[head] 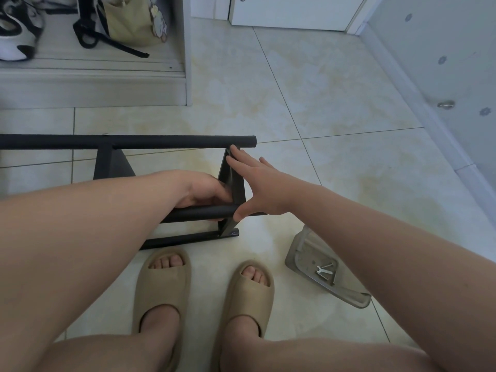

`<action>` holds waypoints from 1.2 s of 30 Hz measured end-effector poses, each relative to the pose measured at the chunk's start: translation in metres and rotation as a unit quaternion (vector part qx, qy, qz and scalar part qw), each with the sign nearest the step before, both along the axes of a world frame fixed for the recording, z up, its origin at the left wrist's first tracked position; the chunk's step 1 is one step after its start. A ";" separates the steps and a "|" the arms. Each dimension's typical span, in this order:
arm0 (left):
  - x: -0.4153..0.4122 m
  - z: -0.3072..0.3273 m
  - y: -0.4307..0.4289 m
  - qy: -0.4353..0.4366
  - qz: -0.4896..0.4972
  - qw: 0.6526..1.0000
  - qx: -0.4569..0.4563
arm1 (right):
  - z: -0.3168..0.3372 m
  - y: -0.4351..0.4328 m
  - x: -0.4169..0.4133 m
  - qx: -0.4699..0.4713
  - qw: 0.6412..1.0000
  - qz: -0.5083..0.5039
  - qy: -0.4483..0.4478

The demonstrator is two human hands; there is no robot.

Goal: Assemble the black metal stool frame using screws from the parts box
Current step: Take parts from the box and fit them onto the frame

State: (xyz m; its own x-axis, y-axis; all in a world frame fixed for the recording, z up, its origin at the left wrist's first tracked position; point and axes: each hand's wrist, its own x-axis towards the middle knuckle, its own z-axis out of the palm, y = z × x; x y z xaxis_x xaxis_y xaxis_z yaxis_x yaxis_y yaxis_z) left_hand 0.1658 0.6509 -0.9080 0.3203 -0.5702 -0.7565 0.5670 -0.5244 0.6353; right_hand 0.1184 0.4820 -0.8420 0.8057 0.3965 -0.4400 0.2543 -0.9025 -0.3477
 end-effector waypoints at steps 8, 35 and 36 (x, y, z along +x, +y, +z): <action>-0.001 0.001 -0.002 0.022 -0.006 0.998 0.063 | 0.000 -0.001 0.000 0.000 1.000 -0.001 0.000; -0.001 -0.002 -0.002 -0.042 0.001 0.999 0.017 | -0.001 0.000 -0.002 0.009 1.000 0.000 -0.003; -0.001 -0.002 -0.002 -0.046 0.000 0.999 0.013 | -0.001 -0.001 -0.002 0.010 1.000 0.000 -0.004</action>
